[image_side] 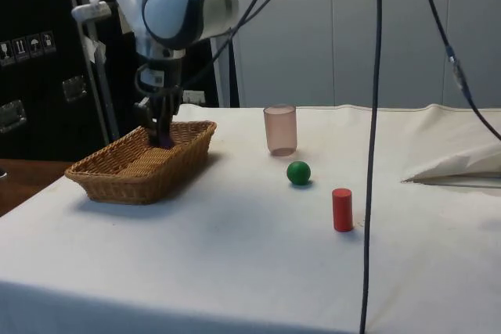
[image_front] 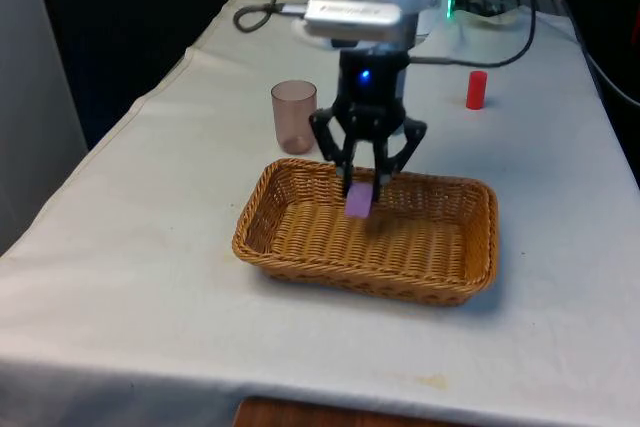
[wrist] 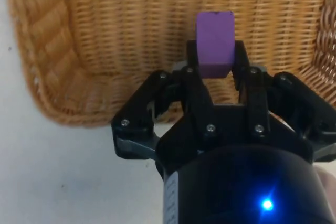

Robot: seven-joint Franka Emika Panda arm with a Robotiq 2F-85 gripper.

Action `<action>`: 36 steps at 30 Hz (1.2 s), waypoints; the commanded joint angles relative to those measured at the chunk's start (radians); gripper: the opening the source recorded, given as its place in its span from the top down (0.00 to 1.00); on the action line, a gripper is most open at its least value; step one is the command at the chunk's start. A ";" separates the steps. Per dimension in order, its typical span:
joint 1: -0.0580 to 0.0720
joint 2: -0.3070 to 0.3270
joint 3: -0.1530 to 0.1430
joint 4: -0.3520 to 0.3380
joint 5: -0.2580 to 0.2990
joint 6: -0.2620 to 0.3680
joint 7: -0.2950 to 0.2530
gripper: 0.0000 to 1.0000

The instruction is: Pick up the triangular block and place it into the basket.

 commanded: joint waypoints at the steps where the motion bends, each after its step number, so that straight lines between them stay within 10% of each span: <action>1: -0.018 0.013 0.015 0.011 0.019 0.008 -0.021 0.67; 12: -0.018 0.081 0.011 0.063 0.070 0.023 -0.062 0.64; 25: -0.021 0.096 0.012 0.079 0.075 0.024 -0.065 0.00; 36: -0.008 0.082 -0.005 0.073 0.064 0.014 -0.050 0.00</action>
